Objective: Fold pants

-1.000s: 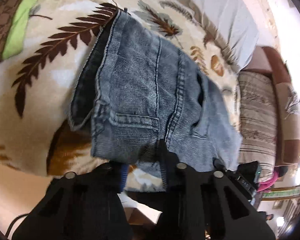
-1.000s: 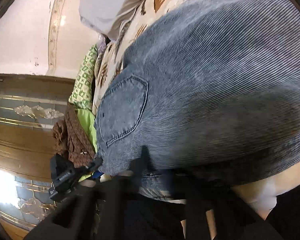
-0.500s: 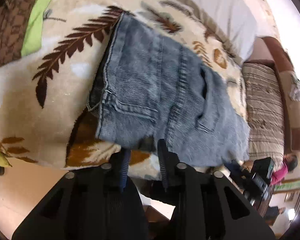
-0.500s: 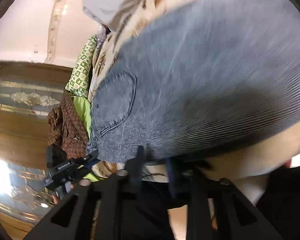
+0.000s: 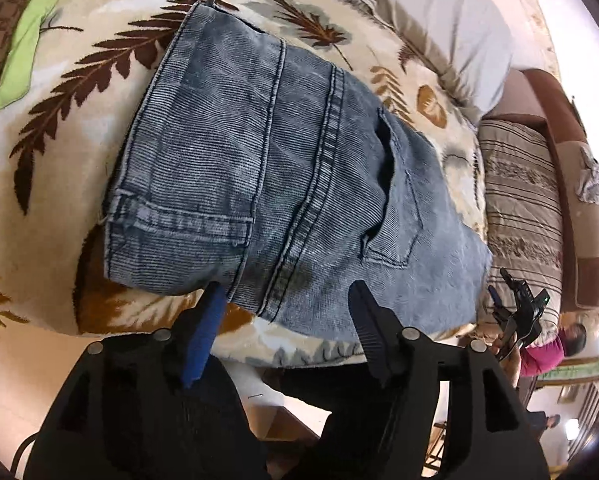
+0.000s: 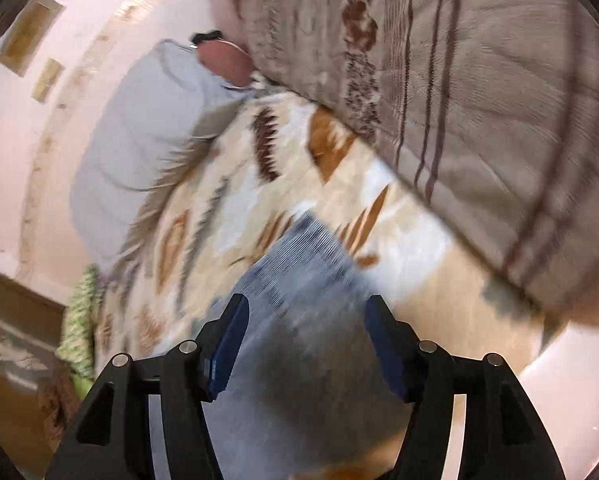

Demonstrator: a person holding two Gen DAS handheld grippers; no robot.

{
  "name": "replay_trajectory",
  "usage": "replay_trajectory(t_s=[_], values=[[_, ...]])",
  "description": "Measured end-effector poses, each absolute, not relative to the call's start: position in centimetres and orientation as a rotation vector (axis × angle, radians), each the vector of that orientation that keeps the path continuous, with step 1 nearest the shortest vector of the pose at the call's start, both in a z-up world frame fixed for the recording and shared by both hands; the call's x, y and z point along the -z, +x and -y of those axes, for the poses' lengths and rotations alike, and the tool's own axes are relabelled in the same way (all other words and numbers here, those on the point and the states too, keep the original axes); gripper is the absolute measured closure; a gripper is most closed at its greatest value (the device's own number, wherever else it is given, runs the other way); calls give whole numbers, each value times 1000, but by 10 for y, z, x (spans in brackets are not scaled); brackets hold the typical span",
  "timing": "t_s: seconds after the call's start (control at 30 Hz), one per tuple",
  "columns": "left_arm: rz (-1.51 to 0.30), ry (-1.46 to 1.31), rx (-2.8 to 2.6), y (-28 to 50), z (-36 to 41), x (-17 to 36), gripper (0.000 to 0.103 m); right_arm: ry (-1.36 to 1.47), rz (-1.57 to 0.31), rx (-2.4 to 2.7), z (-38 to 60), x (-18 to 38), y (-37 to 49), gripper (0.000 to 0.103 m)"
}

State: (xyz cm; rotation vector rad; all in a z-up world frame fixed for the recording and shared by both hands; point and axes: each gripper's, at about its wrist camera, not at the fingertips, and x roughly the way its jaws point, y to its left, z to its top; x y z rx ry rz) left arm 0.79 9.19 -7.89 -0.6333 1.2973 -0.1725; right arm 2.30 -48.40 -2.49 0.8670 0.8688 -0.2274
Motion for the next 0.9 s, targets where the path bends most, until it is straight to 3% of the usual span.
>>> replay_trajectory(t_s=[0.17,0.33,0.47,0.6,0.9], values=[[-1322,-513,212,0,-80,66,40,658,-997,276,470,42,57,41],[-1287,-279,348,-17,-48,24,38,646,-827,249,468,15,13,42],[-1250,-132,427,-6,-5,-2,32,694,-724,198,463,4,-41,24],[-1247,-27,542,30,66,-14,31,845,-709,177,461,33,-82,24],[-1360,156,693,117,245,0,31,1063,-637,99,452,84,-86,22]])
